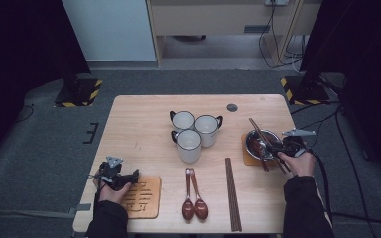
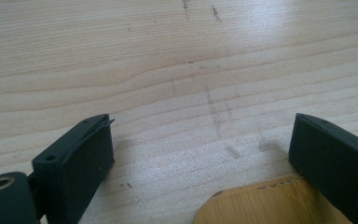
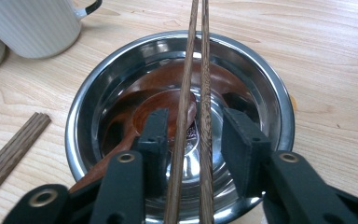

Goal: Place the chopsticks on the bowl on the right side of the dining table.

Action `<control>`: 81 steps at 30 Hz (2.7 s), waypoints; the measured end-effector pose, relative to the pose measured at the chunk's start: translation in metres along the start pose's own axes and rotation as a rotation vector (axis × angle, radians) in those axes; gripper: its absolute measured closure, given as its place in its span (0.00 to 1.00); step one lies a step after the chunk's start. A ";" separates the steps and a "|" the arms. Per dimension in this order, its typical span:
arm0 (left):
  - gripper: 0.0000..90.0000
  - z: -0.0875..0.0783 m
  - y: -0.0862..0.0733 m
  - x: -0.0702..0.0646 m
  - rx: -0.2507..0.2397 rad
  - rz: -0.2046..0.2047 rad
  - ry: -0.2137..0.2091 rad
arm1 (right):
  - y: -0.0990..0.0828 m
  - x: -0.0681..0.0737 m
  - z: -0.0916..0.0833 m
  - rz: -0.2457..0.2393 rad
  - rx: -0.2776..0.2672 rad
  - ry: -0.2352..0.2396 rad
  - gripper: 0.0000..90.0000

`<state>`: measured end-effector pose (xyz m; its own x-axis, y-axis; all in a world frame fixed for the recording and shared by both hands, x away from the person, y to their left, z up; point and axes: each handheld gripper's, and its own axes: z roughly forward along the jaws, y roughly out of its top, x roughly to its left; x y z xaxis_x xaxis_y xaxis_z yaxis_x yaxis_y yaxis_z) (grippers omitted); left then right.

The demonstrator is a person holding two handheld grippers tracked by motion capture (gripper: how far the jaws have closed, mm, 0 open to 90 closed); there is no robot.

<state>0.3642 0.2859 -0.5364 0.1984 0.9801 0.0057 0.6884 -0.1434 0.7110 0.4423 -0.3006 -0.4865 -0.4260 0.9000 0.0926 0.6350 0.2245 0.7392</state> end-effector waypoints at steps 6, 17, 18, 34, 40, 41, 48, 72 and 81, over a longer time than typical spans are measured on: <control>0.06 0.000 0.000 0.000 0.000 0.000 0.000 | -0.002 -0.002 0.000 -0.011 0.018 0.004 0.79; 0.06 0.000 0.000 0.000 0.000 0.000 0.000 | -0.003 -0.006 -0.003 -0.011 0.007 0.012 0.87; 0.06 0.000 0.000 0.000 0.000 0.000 0.000 | -0.003 -0.006 -0.003 -0.015 0.007 0.013 0.87; 0.06 0.000 0.000 0.000 0.000 0.000 0.000 | -0.002 -0.004 -0.002 -0.062 0.010 0.050 0.87; 0.06 0.000 0.000 0.000 0.000 0.000 0.000 | -0.001 -0.004 -0.002 -0.067 0.018 0.051 0.87; 0.06 0.000 0.000 0.000 0.000 0.000 0.000 | -0.001 -0.004 -0.002 -0.066 0.018 0.052 0.86; 0.06 0.000 0.000 0.000 0.000 0.000 0.000 | 0.001 -0.003 -0.007 -0.044 -0.010 0.049 0.76; 0.06 0.000 0.000 0.000 0.000 0.000 0.000 | -0.012 0.015 -0.045 -0.030 -0.093 0.029 0.80; 0.06 0.000 0.000 0.000 0.000 0.000 0.000 | -0.027 0.019 -0.052 -0.023 -0.075 0.027 0.83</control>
<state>0.3642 0.2860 -0.5363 0.1986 0.9801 0.0059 0.6885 -0.1438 0.7108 0.3835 -0.3092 -0.4699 -0.4576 0.8844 0.0924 0.5752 0.2151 0.7892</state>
